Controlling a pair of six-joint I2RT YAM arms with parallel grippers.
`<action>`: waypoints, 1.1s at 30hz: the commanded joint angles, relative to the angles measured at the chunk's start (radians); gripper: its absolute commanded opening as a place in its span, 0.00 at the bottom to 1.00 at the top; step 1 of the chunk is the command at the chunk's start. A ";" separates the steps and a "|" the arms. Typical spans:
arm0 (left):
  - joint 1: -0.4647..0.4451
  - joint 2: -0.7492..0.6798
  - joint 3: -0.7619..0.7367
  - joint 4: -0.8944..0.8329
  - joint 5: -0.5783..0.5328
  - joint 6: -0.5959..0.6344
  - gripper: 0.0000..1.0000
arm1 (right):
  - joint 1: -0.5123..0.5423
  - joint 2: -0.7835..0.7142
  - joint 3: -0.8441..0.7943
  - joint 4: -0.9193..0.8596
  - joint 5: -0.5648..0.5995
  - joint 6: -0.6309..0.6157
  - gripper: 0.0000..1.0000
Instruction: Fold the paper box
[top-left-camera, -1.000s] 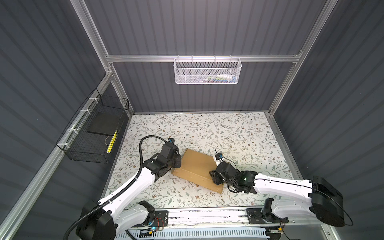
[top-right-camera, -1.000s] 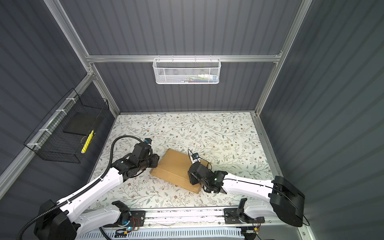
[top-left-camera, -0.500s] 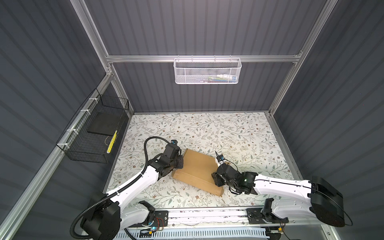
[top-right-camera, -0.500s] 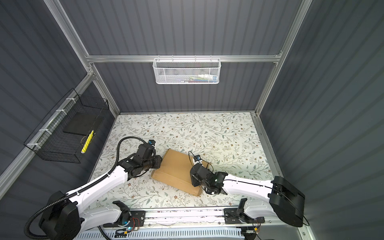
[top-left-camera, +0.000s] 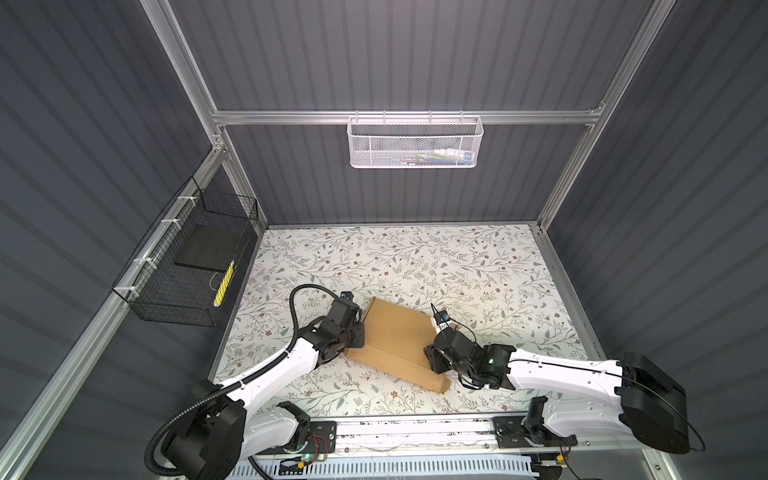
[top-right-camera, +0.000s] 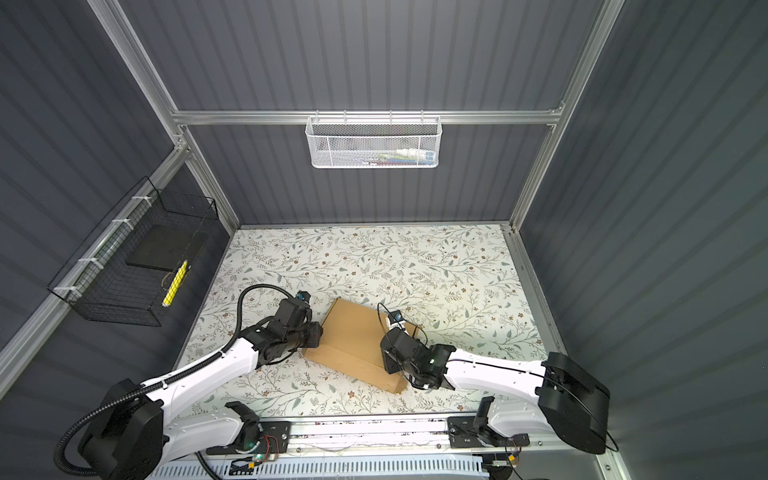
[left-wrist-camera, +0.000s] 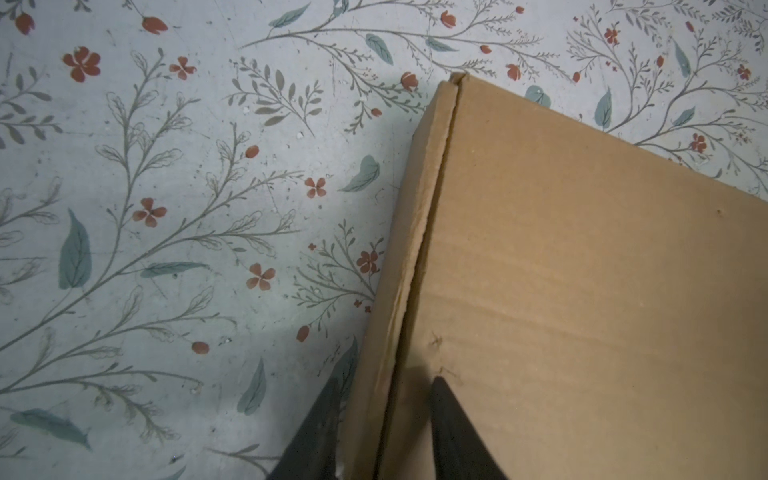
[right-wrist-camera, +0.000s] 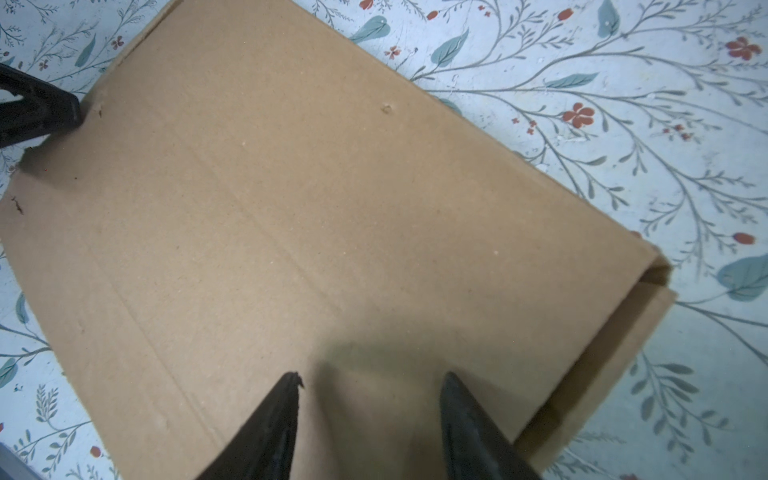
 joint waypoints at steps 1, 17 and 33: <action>-0.004 -0.012 -0.021 0.007 -0.002 -0.019 0.37 | -0.002 0.006 0.008 -0.038 0.018 0.001 0.56; -0.004 -0.062 0.032 -0.038 -0.052 -0.002 0.36 | -0.003 -0.219 0.016 -0.198 0.073 0.084 0.58; 0.000 0.086 0.260 -0.143 -0.024 0.180 0.32 | -0.055 -0.355 -0.142 -0.205 -0.024 0.297 0.51</action>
